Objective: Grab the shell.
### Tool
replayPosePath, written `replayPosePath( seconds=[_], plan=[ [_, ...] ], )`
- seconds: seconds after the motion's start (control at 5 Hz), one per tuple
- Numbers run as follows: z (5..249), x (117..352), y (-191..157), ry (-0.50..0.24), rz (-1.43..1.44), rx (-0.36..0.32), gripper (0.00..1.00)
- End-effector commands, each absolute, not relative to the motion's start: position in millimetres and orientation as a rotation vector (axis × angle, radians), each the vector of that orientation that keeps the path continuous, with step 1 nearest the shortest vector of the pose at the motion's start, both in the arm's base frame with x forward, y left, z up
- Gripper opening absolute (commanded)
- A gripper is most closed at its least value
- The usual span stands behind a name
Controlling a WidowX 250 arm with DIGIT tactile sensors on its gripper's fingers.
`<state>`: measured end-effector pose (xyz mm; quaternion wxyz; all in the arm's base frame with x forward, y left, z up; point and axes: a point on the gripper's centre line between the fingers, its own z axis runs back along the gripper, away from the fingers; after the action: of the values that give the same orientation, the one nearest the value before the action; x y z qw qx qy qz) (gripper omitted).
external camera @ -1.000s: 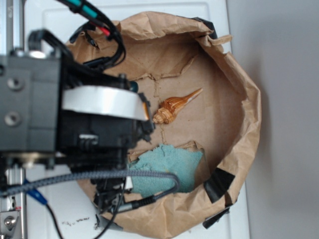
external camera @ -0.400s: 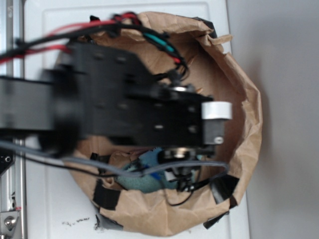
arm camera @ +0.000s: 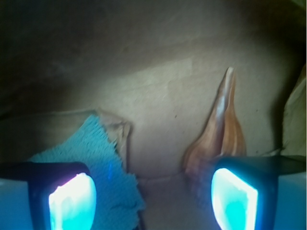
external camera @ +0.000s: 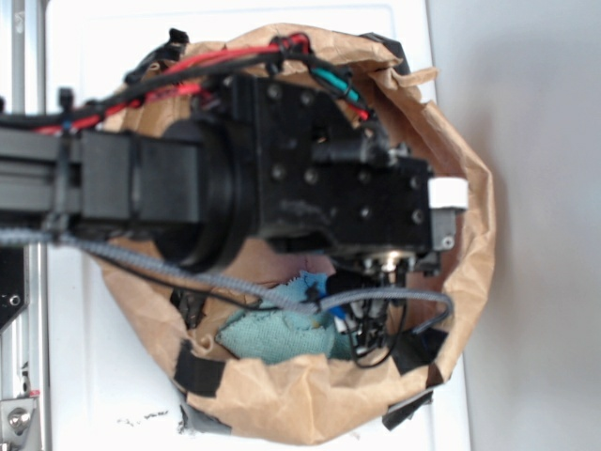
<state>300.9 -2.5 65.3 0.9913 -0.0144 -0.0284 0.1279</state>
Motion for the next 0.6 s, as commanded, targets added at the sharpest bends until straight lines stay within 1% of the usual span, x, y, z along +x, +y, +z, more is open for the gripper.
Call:
replayPosePath(
  seconds=[0.0, 0.2, 0.4],
  plan=[
    [116, 301, 27, -0.096, 0.295, -0.119, 1.00],
    [124, 288, 40, -0.089, 0.277, -0.160, 1.00],
    [123, 282, 48, -0.098, 0.275, -0.146, 1.00]
  ],
)
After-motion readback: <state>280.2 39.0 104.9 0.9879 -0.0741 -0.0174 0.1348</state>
